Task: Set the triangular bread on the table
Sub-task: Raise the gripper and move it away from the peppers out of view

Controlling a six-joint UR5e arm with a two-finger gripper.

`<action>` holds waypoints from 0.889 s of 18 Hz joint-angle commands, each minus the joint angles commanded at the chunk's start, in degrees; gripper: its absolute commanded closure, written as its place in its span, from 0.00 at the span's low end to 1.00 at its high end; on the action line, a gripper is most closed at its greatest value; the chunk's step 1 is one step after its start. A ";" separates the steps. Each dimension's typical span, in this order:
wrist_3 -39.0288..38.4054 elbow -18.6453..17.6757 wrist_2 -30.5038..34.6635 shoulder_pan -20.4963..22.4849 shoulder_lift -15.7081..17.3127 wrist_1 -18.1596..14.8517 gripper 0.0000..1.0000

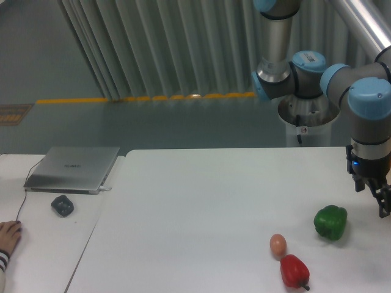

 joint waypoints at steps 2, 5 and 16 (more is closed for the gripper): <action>-0.09 0.00 -0.09 0.00 0.00 0.09 0.00; -0.17 0.00 -0.18 0.61 0.09 0.00 0.00; 0.09 -2.02 -0.88 3.60 1.14 0.26 0.00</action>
